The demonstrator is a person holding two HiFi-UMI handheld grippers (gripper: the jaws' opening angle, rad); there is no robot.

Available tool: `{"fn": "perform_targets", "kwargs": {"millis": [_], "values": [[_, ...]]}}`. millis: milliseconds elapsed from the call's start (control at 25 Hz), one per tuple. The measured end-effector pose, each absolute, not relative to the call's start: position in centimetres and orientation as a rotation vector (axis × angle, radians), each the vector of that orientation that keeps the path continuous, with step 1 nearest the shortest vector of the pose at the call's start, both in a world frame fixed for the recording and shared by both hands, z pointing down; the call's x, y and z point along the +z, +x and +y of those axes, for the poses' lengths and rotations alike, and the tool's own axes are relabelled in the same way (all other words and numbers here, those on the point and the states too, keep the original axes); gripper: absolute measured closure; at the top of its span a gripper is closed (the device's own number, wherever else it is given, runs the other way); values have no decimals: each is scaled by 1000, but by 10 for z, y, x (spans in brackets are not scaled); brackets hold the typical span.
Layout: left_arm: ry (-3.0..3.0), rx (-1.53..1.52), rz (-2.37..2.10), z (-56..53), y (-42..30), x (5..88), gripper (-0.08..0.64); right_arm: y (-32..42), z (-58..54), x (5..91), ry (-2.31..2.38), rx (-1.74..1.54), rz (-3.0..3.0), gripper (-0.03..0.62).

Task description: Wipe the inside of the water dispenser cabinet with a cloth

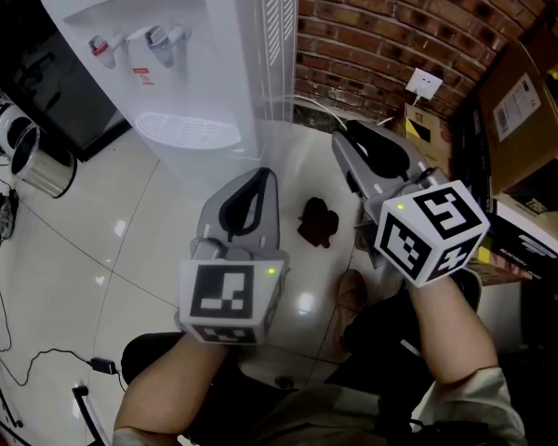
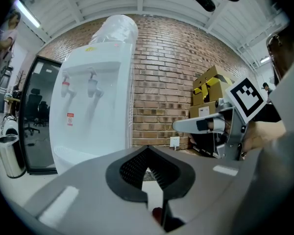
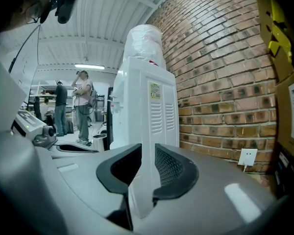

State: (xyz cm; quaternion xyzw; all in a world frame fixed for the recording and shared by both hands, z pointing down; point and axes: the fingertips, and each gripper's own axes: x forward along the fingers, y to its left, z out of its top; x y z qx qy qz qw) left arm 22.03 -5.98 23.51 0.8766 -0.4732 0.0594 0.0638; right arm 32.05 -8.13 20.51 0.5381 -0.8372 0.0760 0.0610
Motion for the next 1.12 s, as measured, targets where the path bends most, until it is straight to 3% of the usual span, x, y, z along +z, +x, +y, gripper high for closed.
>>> {"fn": "perform_targets", "kwargs": {"millis": [680,840,1120], "values": [[2645,243,-1549,-89,196,267,560,313,-138,223,1596,181,-2500,479],[2606,251,-1569,-93,192,284,560,326,-149,253,1602,170,-2438,476],[2519,385,-1562,-103,194,333,560,338,-159,339,1514,311,-2353,410]]}}
